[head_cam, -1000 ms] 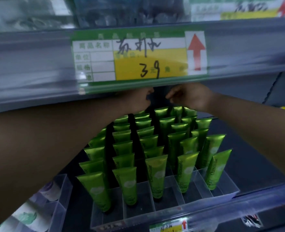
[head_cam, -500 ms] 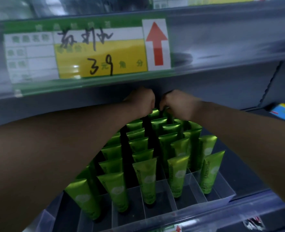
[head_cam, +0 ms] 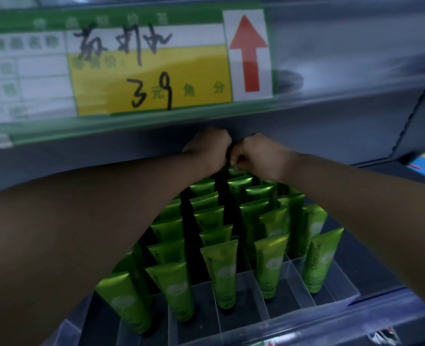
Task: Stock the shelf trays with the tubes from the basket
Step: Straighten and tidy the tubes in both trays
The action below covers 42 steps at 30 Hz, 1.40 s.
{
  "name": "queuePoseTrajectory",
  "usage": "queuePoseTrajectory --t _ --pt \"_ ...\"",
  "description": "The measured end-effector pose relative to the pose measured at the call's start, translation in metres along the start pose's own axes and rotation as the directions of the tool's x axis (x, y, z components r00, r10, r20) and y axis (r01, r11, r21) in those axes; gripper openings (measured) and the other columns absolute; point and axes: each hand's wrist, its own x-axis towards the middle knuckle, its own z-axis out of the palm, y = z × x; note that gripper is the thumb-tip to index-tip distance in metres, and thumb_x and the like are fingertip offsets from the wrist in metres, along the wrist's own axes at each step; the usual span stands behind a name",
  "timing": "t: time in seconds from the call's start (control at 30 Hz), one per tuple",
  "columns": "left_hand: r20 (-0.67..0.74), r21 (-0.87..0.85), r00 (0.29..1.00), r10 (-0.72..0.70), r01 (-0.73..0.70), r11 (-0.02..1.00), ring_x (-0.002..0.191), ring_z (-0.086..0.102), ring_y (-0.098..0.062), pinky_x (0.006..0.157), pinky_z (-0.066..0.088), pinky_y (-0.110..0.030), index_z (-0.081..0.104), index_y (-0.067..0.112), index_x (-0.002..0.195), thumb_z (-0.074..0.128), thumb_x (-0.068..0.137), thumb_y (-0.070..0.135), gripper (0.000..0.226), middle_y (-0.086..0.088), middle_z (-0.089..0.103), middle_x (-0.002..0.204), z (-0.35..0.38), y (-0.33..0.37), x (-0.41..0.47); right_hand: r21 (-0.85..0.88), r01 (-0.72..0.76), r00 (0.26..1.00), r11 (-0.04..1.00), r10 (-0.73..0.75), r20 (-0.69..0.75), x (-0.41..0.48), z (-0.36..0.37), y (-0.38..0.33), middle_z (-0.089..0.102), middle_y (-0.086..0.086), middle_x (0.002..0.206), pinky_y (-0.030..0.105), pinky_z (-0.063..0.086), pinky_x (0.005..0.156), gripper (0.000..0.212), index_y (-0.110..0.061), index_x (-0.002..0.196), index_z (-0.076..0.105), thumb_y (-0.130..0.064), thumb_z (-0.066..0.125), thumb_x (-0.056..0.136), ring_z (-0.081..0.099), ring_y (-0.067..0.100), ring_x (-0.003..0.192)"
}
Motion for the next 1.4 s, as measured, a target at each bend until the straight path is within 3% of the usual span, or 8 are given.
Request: queuePoseTrajectory --t 0.3,0.6,0.83,1.0,1.1,1.2,1.3,1.4 --pt "-0.003 0.012 1.000 0.004 -0.004 1.000 0.098 0.063 -0.039 0.068 0.044 -0.035 0.067 0.001 0.095 0.063 0.083 0.013 0.017 -0.023 0.066 0.100 0.007 -0.004 0.002 0.070 -0.046 0.999 0.996 0.047 -0.019 0.005 0.008 -0.006 0.072 0.006 0.100 0.027 0.047 0.085 0.013 -0.010 0.092 0.074 -0.008 0.067 0.081 0.065 0.021 0.096" --pt "-0.011 -0.039 0.999 0.045 -0.046 0.998 0.090 0.067 -0.033 0.073 0.051 -0.033 0.073 0.014 0.083 0.059 0.078 0.009 0.016 -0.014 0.071 0.091 0.008 -0.011 -0.002 0.051 -0.080 0.996 0.996 0.082 -0.041 -0.001 0.005 -0.003 0.072 0.006 0.106 0.027 0.046 0.089 0.022 -0.013 0.102 0.073 -0.016 0.072 0.080 0.064 0.021 0.102" --pt "-0.035 -0.086 0.994 0.101 -0.104 0.991 0.105 0.063 -0.026 0.091 0.050 -0.033 0.068 0.012 0.107 0.058 0.079 0.001 0.032 -0.010 0.068 0.110 -0.006 -0.012 -0.010 0.060 -0.138 0.987 0.989 0.142 -0.073 -0.018 -0.021 0.001 0.070 0.007 0.109 0.015 0.036 0.076 0.025 -0.011 0.108 0.070 -0.015 0.069 0.083 0.063 0.019 0.103" --pt "-0.094 -0.194 0.989 0.115 -0.131 0.972 0.095 0.063 -0.022 0.083 0.049 -0.026 0.066 0.009 0.102 0.059 0.082 0.004 0.021 -0.008 0.069 0.100 -0.018 0.001 -0.024 0.094 -0.156 0.982 0.983 0.165 -0.096 -0.037 -0.036 0.000 0.073 0.004 0.101 0.012 0.036 0.075 0.017 -0.013 0.098 0.074 -0.012 0.066 0.083 0.065 0.013 0.096" --pt "-0.080 -0.228 0.985 0.151 -0.165 0.960 0.091 0.065 -0.019 0.076 0.046 -0.023 0.070 0.007 0.094 0.062 0.081 0.004 0.016 -0.007 0.072 0.093 -0.023 0.011 -0.036 0.135 -0.150 0.986 0.979 0.159 -0.057 -0.052 -0.039 -0.004 0.074 0.002 0.093 0.006 0.037 0.066 0.013 -0.014 0.093 0.076 -0.012 0.068 0.082 0.062 0.005 0.085" --pt "-0.025 -0.224 0.983 0.182 -0.183 0.957 0.091 0.067 -0.018 0.081 0.051 -0.026 0.073 0.007 0.093 0.065 0.079 0.004 0.017 -0.008 0.074 0.093 -0.022 0.017 -0.042 0.162 -0.164 0.986 0.973 0.161 0.034 -0.063 -0.036 -0.008 0.073 0.002 0.091 0.000 0.034 0.059 0.013 -0.014 0.093 0.076 -0.013 0.069 0.082 0.057 0.001 0.078" --pt "0.069 -0.219 0.986 0.153 -0.134 0.967 0.095 0.067 -0.020 0.084 0.051 -0.029 0.073 0.007 0.096 0.071 0.076 0.006 0.020 -0.009 0.073 0.098 -0.019 0.021 -0.043 0.155 -0.166 0.985 0.974 0.156 0.072 -0.069 -0.031 -0.009 0.074 0.003 0.092 -0.001 0.033 0.059 0.014 -0.013 0.094 0.076 -0.012 0.069 0.082 0.057 0.002 0.077" --pt "0.085 -0.194 0.991 0.107 -0.089 0.977 0.098 0.065 -0.020 0.080 0.046 -0.021 0.073 0.008 0.098 0.072 0.077 0.008 0.021 -0.008 0.071 0.103 -0.014 0.020 -0.044 0.117 -0.164 0.983 0.980 0.153 0.098 -0.071 -0.029 -0.012 0.073 0.003 0.095 -0.004 0.031 0.052 0.016 -0.012 0.098 0.075 -0.012 0.069 0.083 0.054 0.003 0.076"
